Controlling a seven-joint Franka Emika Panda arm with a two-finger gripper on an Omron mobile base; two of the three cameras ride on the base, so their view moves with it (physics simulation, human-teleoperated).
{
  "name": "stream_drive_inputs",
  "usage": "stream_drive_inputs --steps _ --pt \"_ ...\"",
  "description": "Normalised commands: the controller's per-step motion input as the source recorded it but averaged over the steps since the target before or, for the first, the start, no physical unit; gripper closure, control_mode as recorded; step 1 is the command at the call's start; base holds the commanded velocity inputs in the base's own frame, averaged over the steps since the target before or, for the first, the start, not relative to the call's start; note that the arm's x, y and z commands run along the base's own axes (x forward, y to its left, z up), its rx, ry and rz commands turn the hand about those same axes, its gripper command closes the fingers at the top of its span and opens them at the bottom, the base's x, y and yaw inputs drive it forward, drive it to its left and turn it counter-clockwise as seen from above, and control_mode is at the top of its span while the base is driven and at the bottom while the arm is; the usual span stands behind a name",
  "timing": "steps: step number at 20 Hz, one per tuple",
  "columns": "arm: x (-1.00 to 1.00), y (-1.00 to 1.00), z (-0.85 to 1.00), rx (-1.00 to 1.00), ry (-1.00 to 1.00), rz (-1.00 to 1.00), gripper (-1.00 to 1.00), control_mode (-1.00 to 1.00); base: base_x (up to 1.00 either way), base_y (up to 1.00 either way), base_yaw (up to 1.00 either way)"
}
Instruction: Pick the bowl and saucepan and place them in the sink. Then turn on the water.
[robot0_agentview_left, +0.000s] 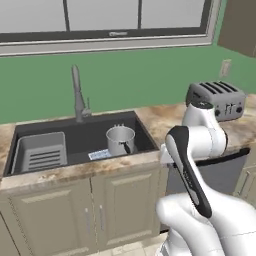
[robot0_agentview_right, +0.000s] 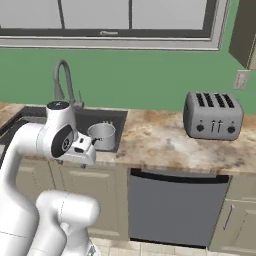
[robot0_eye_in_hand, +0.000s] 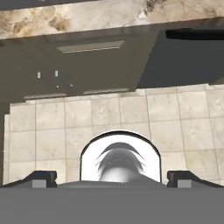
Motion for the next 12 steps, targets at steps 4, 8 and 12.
stream_drive_inputs --steps 4,8,12 --pt "0.00 0.00 0.00 0.00 0.00 0.00 -1.00 1.00 -0.65 -0.58 -0.48" --pt "0.00 0.00 0.00 0.00 0.00 0.00 -1.00 1.00 -0.51 -0.50 -0.53" --pt "0.00 0.00 0.00 0.00 0.00 0.00 -1.00 1.00 -0.32 -0.46 -0.55"
